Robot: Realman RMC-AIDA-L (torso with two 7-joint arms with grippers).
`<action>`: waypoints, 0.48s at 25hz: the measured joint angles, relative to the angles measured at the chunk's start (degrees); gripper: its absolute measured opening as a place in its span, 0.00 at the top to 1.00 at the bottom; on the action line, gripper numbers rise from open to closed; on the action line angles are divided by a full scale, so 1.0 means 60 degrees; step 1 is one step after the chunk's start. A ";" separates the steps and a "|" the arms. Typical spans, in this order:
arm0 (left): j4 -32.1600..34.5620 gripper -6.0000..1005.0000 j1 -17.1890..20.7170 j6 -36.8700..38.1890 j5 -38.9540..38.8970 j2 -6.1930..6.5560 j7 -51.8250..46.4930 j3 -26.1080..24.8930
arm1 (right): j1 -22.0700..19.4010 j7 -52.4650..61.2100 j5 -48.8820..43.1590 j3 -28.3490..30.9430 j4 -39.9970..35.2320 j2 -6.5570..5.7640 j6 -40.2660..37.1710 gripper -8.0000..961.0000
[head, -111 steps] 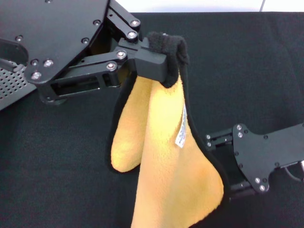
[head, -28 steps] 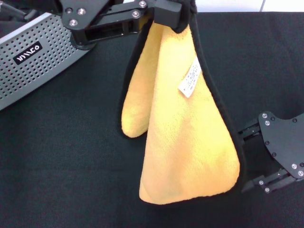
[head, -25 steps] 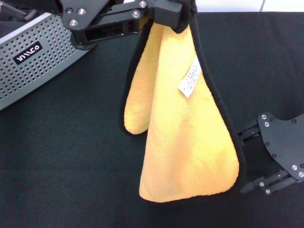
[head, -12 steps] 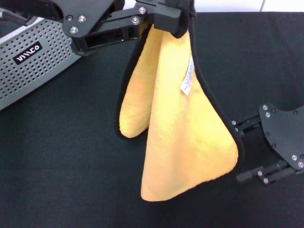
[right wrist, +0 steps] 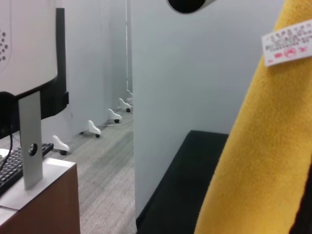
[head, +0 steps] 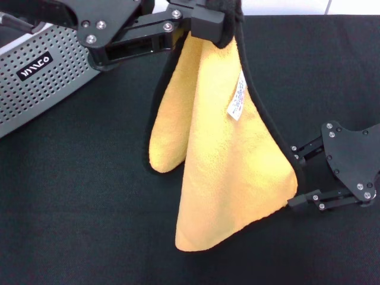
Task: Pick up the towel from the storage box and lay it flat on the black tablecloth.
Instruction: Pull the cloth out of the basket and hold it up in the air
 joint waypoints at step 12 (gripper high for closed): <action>0.0000 0.99 0.0032 0.0000 0.0002 0.0001 0.0006 -0.0025 | -0.0038 0.0262 -0.0157 0.0018 -0.0067 -0.0055 0.0284 0.60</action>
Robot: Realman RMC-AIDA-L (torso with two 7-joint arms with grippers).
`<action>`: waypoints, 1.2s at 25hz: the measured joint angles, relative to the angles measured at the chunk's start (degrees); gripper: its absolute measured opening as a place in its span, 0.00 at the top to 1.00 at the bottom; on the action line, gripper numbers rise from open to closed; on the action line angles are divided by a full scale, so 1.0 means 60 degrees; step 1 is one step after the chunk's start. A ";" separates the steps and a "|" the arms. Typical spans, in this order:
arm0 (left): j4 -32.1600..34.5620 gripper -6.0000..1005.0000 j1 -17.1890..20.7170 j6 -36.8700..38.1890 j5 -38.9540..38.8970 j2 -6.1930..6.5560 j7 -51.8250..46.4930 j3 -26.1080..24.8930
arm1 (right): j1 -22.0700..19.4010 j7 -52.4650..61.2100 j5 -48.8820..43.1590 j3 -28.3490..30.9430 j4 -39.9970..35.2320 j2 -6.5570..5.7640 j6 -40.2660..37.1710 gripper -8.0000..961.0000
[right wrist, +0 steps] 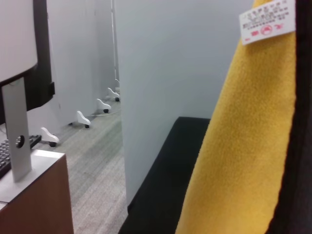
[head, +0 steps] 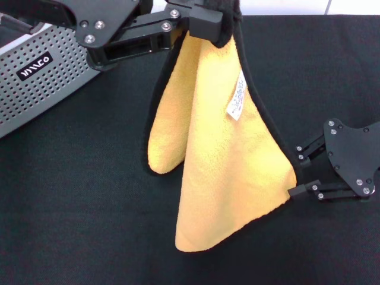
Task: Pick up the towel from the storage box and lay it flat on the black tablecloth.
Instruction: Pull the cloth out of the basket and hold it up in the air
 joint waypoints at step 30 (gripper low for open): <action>0.0000 0.99 0.0007 0.0000 -0.0058 0.0000 0.0009 -0.0020 | -0.0136 0.0138 -0.0066 0.0004 -0.0010 -0.0053 0.0394 0.78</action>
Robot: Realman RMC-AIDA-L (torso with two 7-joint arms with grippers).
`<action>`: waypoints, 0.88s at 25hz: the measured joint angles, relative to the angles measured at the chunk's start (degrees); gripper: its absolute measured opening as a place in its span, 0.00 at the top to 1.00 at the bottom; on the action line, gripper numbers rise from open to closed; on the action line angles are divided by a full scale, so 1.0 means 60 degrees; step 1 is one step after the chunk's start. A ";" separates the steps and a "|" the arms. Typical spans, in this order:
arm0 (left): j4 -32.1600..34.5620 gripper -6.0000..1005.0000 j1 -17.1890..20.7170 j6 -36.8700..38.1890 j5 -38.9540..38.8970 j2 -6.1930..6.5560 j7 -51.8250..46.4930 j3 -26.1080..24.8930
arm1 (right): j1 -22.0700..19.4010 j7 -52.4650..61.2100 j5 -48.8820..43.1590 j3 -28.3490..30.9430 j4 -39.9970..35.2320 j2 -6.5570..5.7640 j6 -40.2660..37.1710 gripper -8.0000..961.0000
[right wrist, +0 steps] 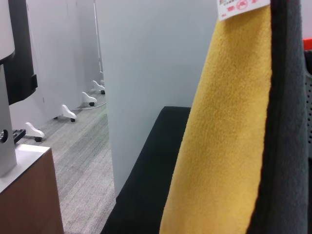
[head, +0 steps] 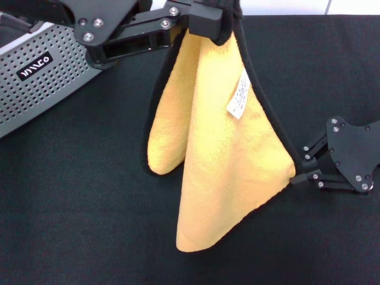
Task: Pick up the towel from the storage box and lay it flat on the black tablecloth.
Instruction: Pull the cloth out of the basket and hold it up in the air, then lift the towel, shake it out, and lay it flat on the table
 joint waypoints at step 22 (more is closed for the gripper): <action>-0.2558 0.99 0.0835 -0.0435 -0.0586 -0.1010 0.0176 -0.3031 | -0.0893 0.1436 0.0207 0.0934 -0.2460 0.0752 0.0416 0.98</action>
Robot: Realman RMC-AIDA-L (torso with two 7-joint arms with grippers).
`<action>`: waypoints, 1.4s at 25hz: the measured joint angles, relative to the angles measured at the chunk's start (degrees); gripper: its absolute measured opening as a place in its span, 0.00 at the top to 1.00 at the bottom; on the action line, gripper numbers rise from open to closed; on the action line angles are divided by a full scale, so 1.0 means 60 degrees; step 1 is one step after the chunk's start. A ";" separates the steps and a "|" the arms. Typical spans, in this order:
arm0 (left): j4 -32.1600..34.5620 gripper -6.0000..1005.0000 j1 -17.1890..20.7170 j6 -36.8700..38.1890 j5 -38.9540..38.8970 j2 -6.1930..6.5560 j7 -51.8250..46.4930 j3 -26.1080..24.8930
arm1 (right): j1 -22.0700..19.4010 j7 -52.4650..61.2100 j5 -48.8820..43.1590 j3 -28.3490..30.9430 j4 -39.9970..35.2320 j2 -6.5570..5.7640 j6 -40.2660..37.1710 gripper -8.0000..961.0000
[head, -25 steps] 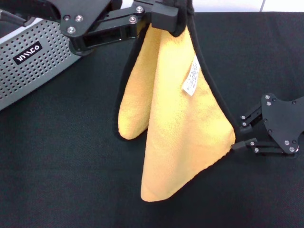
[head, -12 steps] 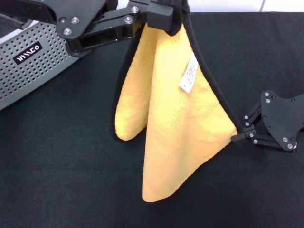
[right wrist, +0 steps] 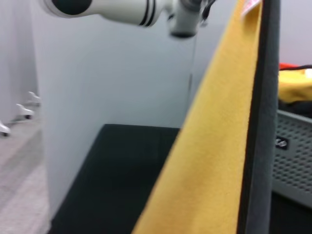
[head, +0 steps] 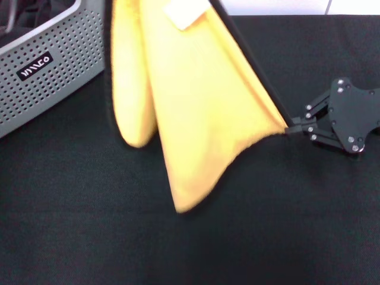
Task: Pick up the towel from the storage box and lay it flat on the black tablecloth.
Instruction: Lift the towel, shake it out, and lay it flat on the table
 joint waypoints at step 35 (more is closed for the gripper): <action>0.1181 0.99 0.0877 0.0455 -0.1523 0.0117 -0.0621 0.2508 | -0.0958 -0.0565 0.1921 0.0012 -0.0009 0.0169 0.0196 0.75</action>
